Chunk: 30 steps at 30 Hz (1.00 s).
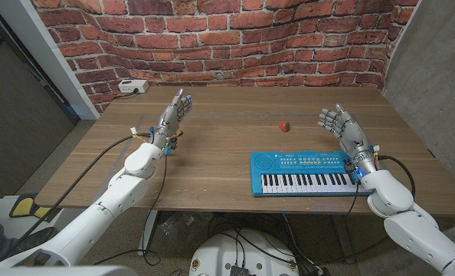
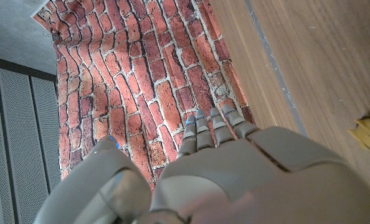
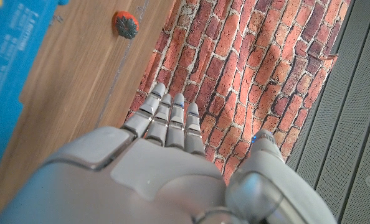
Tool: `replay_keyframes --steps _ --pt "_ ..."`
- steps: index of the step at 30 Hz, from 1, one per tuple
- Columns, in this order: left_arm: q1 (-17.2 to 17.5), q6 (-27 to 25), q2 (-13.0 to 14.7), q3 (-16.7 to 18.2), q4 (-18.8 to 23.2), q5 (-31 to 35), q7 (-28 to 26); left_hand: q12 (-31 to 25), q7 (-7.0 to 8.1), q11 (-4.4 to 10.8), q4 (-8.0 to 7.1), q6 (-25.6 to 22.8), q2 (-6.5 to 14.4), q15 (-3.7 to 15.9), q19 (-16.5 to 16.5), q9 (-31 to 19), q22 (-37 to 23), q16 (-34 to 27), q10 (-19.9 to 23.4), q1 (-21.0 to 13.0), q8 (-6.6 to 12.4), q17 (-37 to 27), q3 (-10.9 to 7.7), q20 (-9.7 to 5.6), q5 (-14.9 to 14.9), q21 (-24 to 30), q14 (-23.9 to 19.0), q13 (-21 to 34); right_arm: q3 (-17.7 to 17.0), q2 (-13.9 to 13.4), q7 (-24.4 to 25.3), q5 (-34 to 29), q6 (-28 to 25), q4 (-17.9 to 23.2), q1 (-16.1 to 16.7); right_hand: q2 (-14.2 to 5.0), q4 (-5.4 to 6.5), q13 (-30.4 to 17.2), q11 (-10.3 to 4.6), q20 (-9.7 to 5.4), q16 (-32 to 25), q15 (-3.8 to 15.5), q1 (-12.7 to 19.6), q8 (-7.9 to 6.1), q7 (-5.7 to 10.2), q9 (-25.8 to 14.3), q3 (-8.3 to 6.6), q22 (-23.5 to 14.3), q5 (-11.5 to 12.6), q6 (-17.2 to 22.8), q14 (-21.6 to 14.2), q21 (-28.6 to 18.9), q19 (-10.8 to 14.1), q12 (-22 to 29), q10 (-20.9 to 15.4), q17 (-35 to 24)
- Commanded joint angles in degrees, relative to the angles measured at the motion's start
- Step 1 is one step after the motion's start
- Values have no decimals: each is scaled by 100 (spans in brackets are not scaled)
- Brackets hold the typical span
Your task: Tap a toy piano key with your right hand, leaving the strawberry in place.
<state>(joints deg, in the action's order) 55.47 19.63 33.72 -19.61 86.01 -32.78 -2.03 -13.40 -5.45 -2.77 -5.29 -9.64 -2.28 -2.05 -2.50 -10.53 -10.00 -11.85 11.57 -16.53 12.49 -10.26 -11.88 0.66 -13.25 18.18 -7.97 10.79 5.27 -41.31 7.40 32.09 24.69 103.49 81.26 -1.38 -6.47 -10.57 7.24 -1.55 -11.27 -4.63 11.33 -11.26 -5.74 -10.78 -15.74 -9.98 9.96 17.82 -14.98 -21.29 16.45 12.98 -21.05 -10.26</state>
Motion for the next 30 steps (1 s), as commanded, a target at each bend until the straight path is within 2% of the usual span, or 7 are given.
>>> replay_keyframes --steps 1,15,30 --pt "-4 -34 -13 -21 -3 -47 29 31 -2 -3 16 -31 12 -22 10 -10 -13 24 33 -78 -8 -21 -24 -25 19 -36 -31 17 -256 -61 0 -29 -37 287 419 2 3 -16 -16 14 -3 4 -39 -40 5 -31 46 -24 40 27 -44 4 36 25 -43 -32" --pt "-82 -110 -8 -68 0 -25 57 49 1 2 32 -45 48 -22 18 -11 -13 43 39 -124 -20 -22 -37 -20 30 -73 -23 18 -537 123 154 -196 40 567 902 -1 3 -17 -16 16 6 1 -45 -33 13 -31 50 -24 41 21 -53 26 52 25 -61 -33" --pt "-102 -200 -2 -122 128 72 -34 58 2 10 43 -59 70 -16 14 -12 -14 51 59 -155 -30 -23 -42 -14 42 -102 -33 19 -775 394 84 -330 319 756 1420 4 2 -19 -15 24 10 8 -52 -34 27 -32 59 -25 41 32 -73 47 68 22 -72 -33"
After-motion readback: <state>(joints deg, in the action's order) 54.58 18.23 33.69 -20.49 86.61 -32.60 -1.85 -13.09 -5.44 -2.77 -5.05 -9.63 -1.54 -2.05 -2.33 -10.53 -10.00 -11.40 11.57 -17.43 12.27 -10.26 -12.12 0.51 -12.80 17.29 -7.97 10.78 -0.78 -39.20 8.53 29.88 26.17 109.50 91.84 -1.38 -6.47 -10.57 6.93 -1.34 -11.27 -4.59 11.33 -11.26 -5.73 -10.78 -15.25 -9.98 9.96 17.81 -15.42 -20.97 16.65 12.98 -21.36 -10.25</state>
